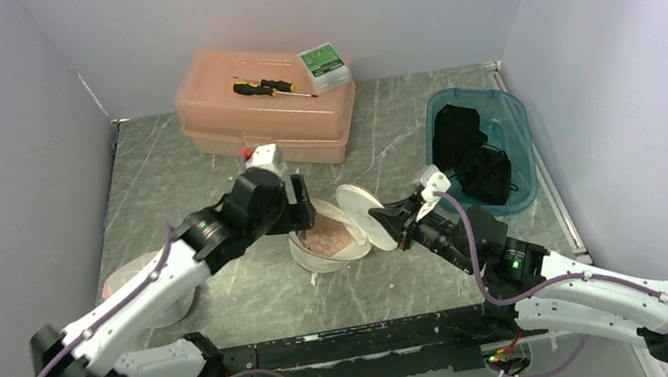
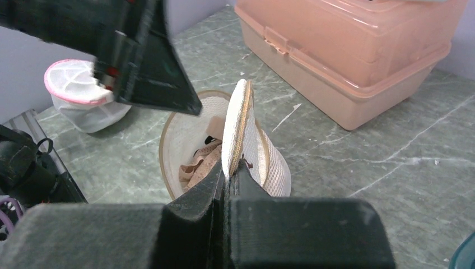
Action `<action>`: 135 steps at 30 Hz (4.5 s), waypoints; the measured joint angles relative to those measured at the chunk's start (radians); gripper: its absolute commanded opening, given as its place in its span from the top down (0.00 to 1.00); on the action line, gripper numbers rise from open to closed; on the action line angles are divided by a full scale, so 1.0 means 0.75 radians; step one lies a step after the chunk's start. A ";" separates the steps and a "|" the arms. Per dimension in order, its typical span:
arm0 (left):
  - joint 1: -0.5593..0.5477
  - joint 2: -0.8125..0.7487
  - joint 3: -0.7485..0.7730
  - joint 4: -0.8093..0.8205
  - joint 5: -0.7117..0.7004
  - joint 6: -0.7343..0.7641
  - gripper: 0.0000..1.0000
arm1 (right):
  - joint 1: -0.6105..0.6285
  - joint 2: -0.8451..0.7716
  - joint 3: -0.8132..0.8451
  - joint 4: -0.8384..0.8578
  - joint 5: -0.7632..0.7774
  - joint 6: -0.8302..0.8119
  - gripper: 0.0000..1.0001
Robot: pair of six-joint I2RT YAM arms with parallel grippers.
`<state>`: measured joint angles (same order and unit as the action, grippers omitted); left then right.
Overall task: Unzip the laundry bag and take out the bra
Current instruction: Open the laundry bag at the center of the board, then pick up the bra from the laundry bag.
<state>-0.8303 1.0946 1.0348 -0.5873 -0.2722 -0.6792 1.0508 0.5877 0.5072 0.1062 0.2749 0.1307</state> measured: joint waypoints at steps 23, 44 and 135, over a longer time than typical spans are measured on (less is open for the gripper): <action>0.193 0.282 0.082 -0.110 0.277 0.148 0.97 | 0.000 0.099 0.125 -0.090 0.073 0.006 1.00; 0.193 -0.260 -0.692 0.573 0.187 -0.154 0.97 | 0.000 0.248 0.164 -0.041 0.353 0.158 1.00; 0.165 0.033 -0.450 0.244 0.207 -0.171 0.97 | -0.010 1.557 0.702 -0.178 0.088 0.338 0.52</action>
<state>-0.7063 1.1191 0.6975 -0.4046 -0.1173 -0.8074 1.0431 1.7557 1.0340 -0.0273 0.3408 0.3843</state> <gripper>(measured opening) 0.039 0.670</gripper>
